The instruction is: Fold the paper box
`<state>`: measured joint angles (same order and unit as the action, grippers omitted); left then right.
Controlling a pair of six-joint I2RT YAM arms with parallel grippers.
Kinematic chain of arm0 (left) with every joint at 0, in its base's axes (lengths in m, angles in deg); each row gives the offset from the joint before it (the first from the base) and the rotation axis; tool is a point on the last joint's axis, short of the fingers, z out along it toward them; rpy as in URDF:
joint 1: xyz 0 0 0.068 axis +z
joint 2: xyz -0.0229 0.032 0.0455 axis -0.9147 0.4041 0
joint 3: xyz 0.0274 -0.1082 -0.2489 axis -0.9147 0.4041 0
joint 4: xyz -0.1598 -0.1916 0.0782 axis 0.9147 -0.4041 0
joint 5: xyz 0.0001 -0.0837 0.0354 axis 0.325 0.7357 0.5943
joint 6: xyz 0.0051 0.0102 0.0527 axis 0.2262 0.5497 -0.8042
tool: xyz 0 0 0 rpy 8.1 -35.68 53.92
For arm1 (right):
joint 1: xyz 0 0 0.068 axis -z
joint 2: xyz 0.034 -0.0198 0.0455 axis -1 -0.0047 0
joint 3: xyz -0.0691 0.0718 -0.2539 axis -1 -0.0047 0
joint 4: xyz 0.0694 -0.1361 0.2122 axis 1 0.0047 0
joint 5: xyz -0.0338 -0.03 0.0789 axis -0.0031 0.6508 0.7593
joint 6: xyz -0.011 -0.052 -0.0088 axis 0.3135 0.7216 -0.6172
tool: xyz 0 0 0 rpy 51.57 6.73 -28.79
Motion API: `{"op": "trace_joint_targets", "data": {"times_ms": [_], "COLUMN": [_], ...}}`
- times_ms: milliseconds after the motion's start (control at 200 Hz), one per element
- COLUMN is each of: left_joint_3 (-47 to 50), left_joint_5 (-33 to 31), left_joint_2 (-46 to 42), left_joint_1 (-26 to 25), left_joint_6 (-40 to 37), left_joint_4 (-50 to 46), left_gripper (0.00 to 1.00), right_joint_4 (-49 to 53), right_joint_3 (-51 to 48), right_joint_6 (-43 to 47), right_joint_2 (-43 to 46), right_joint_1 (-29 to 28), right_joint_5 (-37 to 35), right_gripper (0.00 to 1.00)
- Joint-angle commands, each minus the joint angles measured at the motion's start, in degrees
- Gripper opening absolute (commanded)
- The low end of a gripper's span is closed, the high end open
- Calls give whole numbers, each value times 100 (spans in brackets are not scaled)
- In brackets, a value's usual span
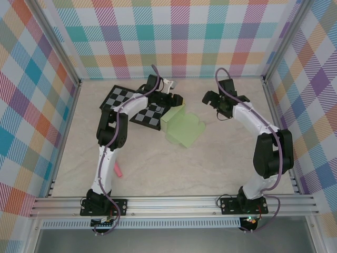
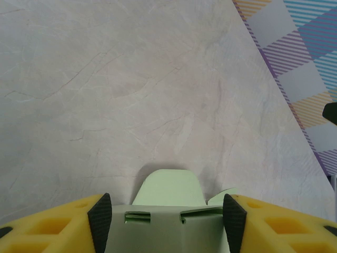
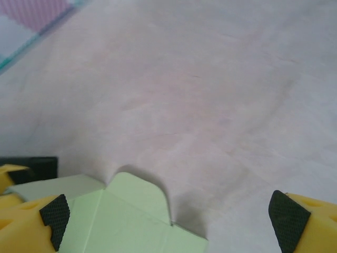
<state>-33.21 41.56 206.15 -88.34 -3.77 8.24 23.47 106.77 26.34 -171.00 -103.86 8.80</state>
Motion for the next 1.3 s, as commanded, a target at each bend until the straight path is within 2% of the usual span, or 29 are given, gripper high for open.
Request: {"op": "trace_joint_targets", "data": {"times_ms": [0,195,285,460,530,645,765,840,910,1115,1245,1295], "left_joint_3": [-225,-494,-519,-891,-1020,-1178,-1701,-2165,-2498,-2529,-2693,-2926], "left_joint_5": [26,107,108,-197,-398,-1225,-1834,-2235,-2466,-2810,-3560,-3711], "left_joint_2": [-132,-115,-166,-75,-52,-171,-109,77,242,378,610,759], "left_joint_1": [64,51,21,-32,-62,-251,-521,-676,-767,-1048,-1197,-1218], "left_joint_6": [-362,-386,-469,-969,-1116,-1522,-2104,-2211,-2158,-2104,-1777,-1636], "left_joint_4": [-398,-529,-625,-1466,-1702,-2023,-2816,-3404,-3754,-3847,-3823,-3955], "left_gripper": [62,65,69,100,100,100,100,100,100,98,85,83], "right_joint_4": [1088,1095,1109,1221,1251,1313,1391,1408,1417,1434,1453,1454], "right_joint_3": [392,363,370,411,403,393,386,376,369,377,373,351], "right_joint_6": [-625,-358,-218,-80,-62,-22,0,26,34,130,178,192], "right_joint_2": [-223,-384,-425,-492,-501,-517,-545,-560,-582,-651,-643,-633], "right_joint_1": [43,42,42,51,51,50,59,68,88,102,111,112], "right_joint_5": [-77,75,85,-110,-209,-348,-488,-515,-518,-448,-432,-422], "right_gripper": [100,96,96,97,97,97,98,98,98,98,98,99]}}
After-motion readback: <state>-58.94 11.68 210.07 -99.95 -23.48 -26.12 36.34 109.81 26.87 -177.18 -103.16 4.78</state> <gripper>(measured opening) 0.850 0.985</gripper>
